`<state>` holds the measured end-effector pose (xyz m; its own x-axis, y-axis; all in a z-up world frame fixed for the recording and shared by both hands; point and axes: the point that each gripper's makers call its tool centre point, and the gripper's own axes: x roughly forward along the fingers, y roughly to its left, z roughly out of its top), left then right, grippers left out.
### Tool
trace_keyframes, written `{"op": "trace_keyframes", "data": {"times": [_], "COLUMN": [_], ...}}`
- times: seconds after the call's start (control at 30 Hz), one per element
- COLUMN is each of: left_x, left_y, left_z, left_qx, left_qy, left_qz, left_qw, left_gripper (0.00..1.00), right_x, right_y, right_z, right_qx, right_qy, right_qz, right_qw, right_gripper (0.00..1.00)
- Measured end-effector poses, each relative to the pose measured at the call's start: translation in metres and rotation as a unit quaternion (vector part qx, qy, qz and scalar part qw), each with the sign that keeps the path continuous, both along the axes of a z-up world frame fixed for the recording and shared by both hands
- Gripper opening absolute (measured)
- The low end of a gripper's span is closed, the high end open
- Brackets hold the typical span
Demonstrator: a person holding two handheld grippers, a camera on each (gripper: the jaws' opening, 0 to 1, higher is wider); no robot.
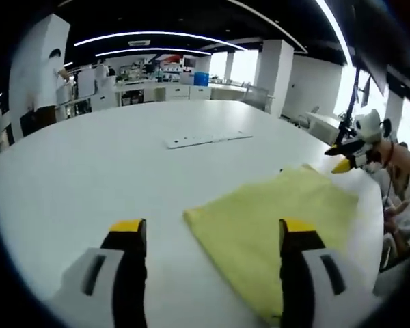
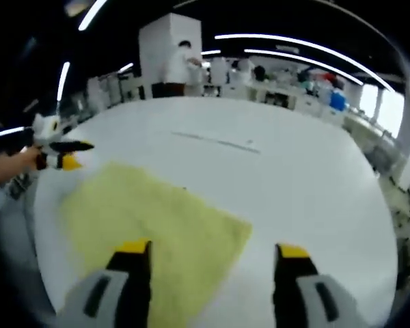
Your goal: Fold the garment on the visible template until the final outline fits inside the template.
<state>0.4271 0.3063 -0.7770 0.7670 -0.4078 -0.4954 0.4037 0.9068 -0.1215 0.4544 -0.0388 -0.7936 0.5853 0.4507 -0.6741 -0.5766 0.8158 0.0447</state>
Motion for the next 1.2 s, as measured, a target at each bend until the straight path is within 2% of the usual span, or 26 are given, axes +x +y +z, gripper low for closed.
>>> {"op": "trace_keyframes", "data": {"times": [0.17,0.27,0.43,0.67,0.97,1.1,1.2], "left_x": [-0.018,-0.033,-0.055,-0.081,-0.109,-0.118,-0.117], "left_y": [-0.005,-0.012,-0.02,-0.017,-0.02,-0.022,-0.016], "left_z": [0.004,0.006,0.005,-0.001,-0.013,-0.015,-0.023], "left_qx": [-0.007,-0.011,-0.016,-0.006,-0.003,-0.004,-0.005], "left_qy": [-0.014,-0.016,-0.015,-0.006,0.005,0.007,0.009], "left_qz": [-0.015,-0.026,-0.045,-0.046,-0.054,-0.049,-0.035], "left_qw": [0.9998,0.9995,0.9987,0.9989,0.9985,0.9988,0.9993], "left_gripper": [0.95,0.99,0.99,0.99,0.87,0.79,0.71], "right_x": [-0.02,-0.034,-0.055,-0.083,-0.109,-0.118,-0.122], "right_y": [0.003,0.005,0.007,0.002,-0.002,-0.004,-0.006], "right_z": [0.002,0.004,0.004,0.002,-0.007,-0.01,-0.014], "right_qx": [0.004,0.009,0.021,0.017,0.027,0.038,0.038], "right_qy": [0.002,0.001,0.008,0.015,0.027,0.024,0.021], "right_qz": [0.015,0.029,0.051,0.058,0.052,0.042,0.036], "right_qw": [0.9999,0.9995,0.9984,0.9981,0.9979,0.9981,0.9984], "right_gripper": [0.83,0.89,0.98,0.99,0.99,0.95,0.89]}}
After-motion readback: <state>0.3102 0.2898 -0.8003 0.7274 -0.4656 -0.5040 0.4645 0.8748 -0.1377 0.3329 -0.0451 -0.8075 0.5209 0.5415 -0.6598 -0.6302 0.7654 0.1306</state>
